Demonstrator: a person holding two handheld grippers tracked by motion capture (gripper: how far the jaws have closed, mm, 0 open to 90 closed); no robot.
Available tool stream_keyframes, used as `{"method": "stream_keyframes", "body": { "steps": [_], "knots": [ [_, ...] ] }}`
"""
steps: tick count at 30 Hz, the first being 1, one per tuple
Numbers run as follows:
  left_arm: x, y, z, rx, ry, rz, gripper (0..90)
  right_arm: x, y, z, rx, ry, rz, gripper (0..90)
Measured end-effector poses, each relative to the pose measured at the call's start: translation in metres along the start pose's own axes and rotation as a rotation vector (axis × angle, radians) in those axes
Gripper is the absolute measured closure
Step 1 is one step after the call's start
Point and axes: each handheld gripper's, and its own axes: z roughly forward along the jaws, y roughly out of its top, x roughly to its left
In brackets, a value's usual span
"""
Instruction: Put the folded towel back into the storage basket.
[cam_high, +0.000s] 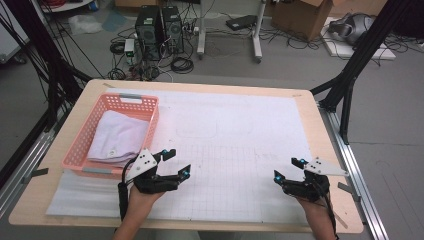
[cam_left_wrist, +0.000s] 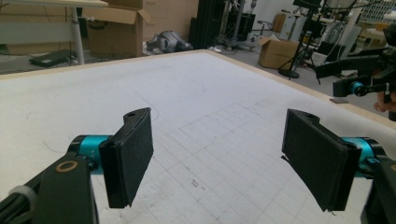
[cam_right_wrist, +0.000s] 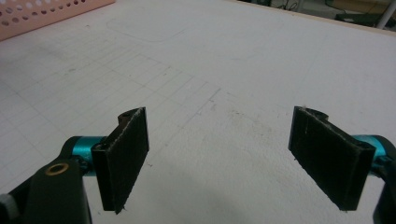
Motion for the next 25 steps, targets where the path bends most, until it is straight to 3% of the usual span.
{"method": "stream_keyframes", "body": {
  "steps": [6, 25],
  "knots": [
    [-0.0041, -0.0056, 0.0065, 0.030, -0.016, 0.007, 25.2, -0.0008, -0.0008, -0.0034, -0.004, -0.007, 0.007, 19.1],
    [-0.0046, -0.0084, 0.0111, 0.050, -0.026, 0.003, 25.2, -0.0029, -0.0027, -0.0012, 0.001, -0.005, 0.004, 19.1]
  ]
}}
